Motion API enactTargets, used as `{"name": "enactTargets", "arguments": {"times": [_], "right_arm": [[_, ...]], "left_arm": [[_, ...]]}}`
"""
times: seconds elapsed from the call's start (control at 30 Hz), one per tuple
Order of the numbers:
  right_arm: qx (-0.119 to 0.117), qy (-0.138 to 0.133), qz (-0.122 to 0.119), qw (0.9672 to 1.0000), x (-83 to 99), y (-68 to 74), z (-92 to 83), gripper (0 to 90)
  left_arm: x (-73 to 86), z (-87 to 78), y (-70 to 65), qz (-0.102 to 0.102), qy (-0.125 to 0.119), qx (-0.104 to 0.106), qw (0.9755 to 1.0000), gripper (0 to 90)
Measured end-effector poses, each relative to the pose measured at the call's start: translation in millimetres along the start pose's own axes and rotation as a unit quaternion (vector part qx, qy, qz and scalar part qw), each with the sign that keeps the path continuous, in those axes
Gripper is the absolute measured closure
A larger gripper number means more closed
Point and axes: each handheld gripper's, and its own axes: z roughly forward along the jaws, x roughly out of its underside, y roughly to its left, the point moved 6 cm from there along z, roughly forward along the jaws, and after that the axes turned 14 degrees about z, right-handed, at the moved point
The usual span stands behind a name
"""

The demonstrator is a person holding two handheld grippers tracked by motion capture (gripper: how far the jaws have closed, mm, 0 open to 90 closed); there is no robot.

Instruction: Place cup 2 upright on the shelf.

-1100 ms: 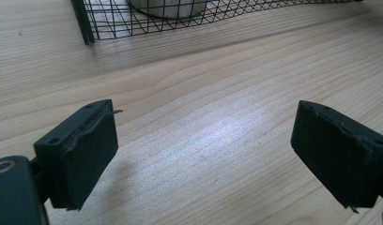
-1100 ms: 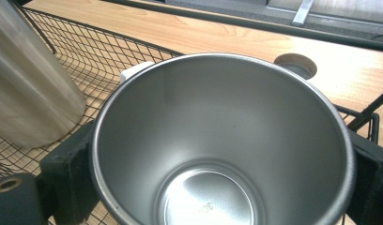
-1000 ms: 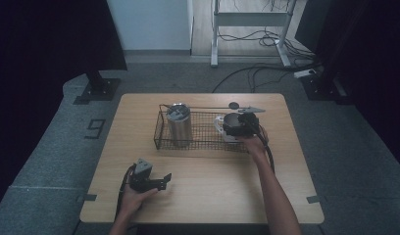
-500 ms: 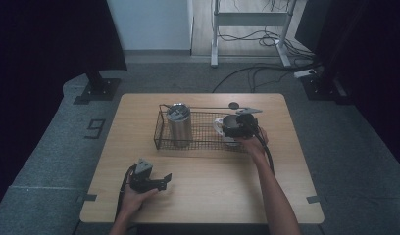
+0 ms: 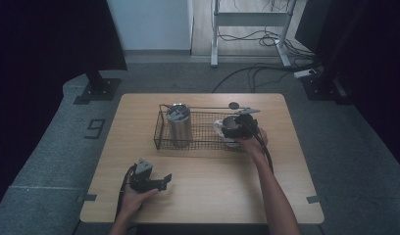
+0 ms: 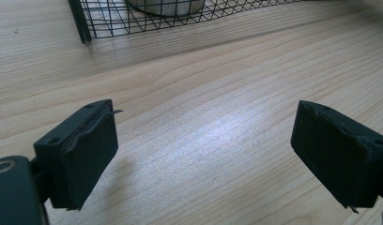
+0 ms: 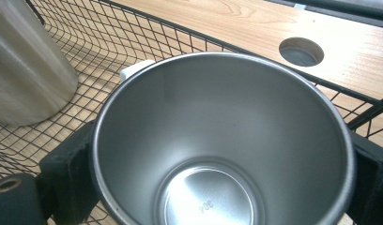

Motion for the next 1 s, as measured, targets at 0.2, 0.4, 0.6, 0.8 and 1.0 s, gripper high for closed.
{"name": "enactTargets", "arguments": {"times": [0.2, 0.4, 0.6, 0.8, 1.0], "right_arm": [[0.004, 0.011, -0.004, 0.9999, 1.7, 0.8, -1.8, 5.9], [0.034, 0.023, -0.019, 0.9990, 5.4, -0.4, -6.5, 5.4], [0.023, 0.023, -0.018, 0.9993, 5.5, -2.2, -11.3, 3.2], [-0.015, -0.027, 0.009, 0.9995, -7.0, -0.4, -26.8, 1.0], [-0.030, -0.056, 0.018, 0.9978, -13.4, 1.0, -44.0, 0.7]], "left_arm": [[0.1, 0.0, 0.0, 0.000, 0.001, 0.001, 1.0000, 7.8], [0.1, 0.5, -0.7, 0.001, 0.002, 0.002, 1.0000, 7.8], [0.2, 0.9, -1.5, 0.003, 0.004, 0.003, 1.0000, 7.8], [0.1, 0.9, -1.3, 0.002, 0.003, 0.002, 1.0000, 7.8], [-0.5, 0.5, -1.9, 0.002, 0.002, 0.002, 1.0000, 7.8]]}}
